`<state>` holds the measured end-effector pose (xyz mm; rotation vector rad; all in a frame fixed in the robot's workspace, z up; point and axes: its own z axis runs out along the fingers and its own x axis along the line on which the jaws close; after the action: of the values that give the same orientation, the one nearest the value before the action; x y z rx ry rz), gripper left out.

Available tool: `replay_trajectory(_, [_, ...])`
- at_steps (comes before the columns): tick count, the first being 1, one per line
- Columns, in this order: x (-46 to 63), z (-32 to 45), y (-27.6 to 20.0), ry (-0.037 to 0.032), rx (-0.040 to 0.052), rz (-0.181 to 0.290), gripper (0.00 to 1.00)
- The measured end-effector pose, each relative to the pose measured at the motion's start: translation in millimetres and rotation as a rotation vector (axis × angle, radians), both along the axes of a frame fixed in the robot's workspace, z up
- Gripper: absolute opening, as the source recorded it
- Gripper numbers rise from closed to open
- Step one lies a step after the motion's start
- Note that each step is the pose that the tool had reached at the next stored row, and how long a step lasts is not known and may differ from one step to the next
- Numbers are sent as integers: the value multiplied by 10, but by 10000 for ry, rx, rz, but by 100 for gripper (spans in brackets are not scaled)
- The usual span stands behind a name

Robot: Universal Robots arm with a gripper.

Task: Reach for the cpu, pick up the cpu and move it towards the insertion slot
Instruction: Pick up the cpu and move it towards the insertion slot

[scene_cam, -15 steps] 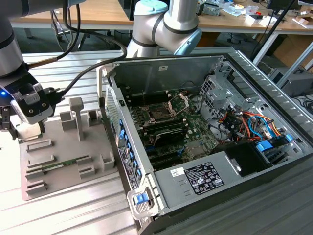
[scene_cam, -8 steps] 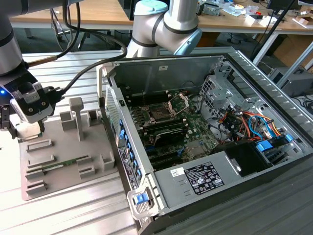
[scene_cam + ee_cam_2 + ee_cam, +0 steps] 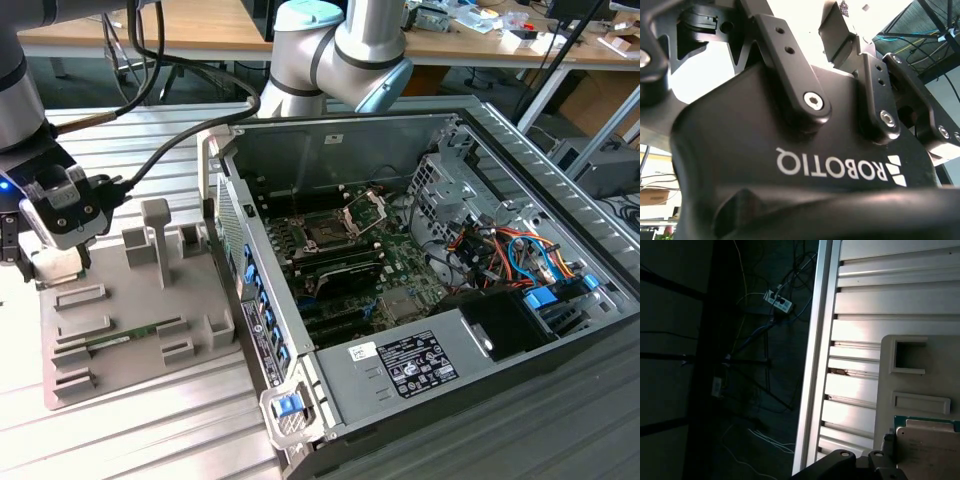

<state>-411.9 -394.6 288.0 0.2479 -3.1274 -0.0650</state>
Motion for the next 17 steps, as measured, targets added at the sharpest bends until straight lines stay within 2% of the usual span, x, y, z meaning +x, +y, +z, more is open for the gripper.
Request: replay_trajectory(17, [7, 53, 0, 5, 0, 0, 55])
